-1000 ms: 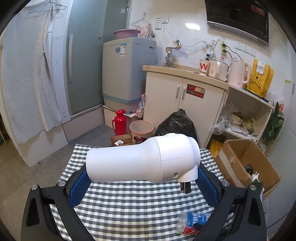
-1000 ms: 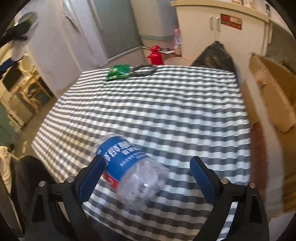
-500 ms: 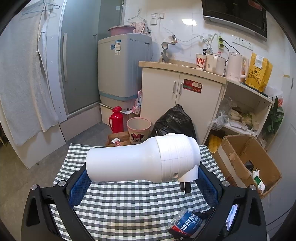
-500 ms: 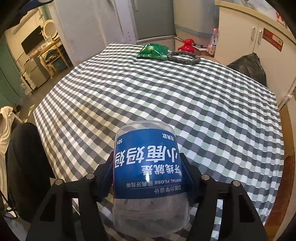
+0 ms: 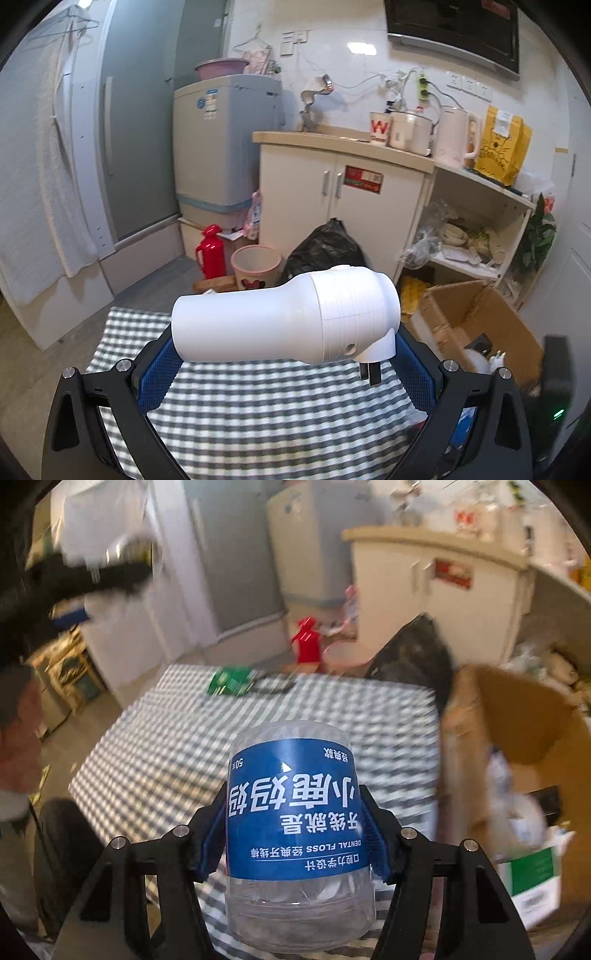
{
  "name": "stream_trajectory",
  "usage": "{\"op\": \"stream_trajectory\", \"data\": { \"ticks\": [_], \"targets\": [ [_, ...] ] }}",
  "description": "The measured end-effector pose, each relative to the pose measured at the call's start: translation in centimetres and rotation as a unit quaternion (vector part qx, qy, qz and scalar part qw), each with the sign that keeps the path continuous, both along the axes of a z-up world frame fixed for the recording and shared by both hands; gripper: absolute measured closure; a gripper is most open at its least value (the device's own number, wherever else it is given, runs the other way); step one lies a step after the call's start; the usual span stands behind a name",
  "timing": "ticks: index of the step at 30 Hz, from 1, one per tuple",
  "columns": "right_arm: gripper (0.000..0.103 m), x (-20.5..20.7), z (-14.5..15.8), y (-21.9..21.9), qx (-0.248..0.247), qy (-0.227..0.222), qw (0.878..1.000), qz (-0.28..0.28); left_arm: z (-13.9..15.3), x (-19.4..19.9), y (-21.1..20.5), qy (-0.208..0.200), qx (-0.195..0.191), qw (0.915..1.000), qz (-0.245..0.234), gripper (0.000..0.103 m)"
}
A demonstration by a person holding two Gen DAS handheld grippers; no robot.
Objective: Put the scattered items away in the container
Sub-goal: 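Lift and carry the white roll and floss bottle over the cardboard box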
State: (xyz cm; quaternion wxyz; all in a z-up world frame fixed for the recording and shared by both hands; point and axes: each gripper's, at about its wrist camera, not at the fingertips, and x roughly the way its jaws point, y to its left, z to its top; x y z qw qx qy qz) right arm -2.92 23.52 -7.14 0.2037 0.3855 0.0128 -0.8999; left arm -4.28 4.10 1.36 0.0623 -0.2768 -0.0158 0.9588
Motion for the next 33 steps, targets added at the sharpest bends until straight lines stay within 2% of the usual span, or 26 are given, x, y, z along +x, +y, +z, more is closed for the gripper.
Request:
{"op": "stream_trajectory", "data": {
  "ticks": [6, 11, 21, 33],
  "targets": [
    [0.04, 1.0, 4.2, 4.4, -0.007, 0.046, 0.997, -0.055, 1.3, -0.6, 3.8, 0.014, 0.002, 0.9993, -0.034, 0.001],
    [0.04, 1.5, 6.1, 7.4, 0.008, 0.062, 0.994, -0.087, 1.7, -1.2, 6.7, 0.02, 0.0, 0.9981, -0.059, 0.001],
    [0.04, 3.0, 8.4, 12.9, 0.025, 0.09, 0.983, -0.16, 1.7, -1.9, 12.0, 0.018, -0.003, 0.9939, -0.109, 0.001],
    [0.04, 3.3, 8.9, 18.6, 0.052, 0.119, 0.959, -0.252, -0.4, -3.9, 18.7, -0.009, -0.011, 0.9855, -0.169, 0.001]
  ]
}}
